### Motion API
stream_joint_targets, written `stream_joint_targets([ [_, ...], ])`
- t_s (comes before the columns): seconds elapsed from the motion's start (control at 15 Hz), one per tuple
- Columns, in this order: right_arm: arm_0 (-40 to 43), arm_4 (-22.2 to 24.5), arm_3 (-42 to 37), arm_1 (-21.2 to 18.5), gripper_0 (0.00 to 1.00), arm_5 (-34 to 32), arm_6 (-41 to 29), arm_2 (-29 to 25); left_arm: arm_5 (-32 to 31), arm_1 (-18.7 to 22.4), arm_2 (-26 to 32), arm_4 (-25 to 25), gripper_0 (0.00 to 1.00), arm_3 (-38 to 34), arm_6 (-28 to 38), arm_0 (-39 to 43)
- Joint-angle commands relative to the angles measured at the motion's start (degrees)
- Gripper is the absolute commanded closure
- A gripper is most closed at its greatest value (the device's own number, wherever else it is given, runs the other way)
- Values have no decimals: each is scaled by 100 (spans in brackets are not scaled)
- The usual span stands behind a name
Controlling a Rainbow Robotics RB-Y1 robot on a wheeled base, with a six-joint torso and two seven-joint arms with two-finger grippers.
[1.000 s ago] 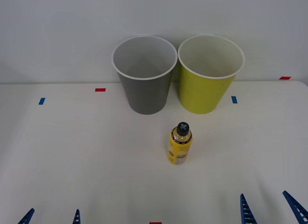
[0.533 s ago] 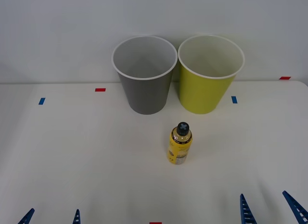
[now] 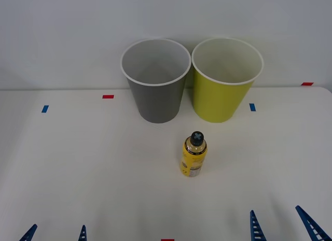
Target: Put cans in the gray bin and PET bottles in the light green bin.
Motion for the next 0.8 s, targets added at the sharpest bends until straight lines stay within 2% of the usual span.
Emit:
stream_joint_targets([
  [0.07,-245,-111,0,-156,0,5,111,387,0,0,0,0,0,0,0,0],
  [0.4,-992,-146,431,-173,0,-171,331,836,0,0,0,0,0,0,0,0],
  [0.67,-1660,-102,431,-59,0,382,498,1064,0,0,0,0,0,0,0,0],
  [0.8,-1950,-119,615,11,0,435,542,1108,0,0,0,0,0,0,0,0],
])
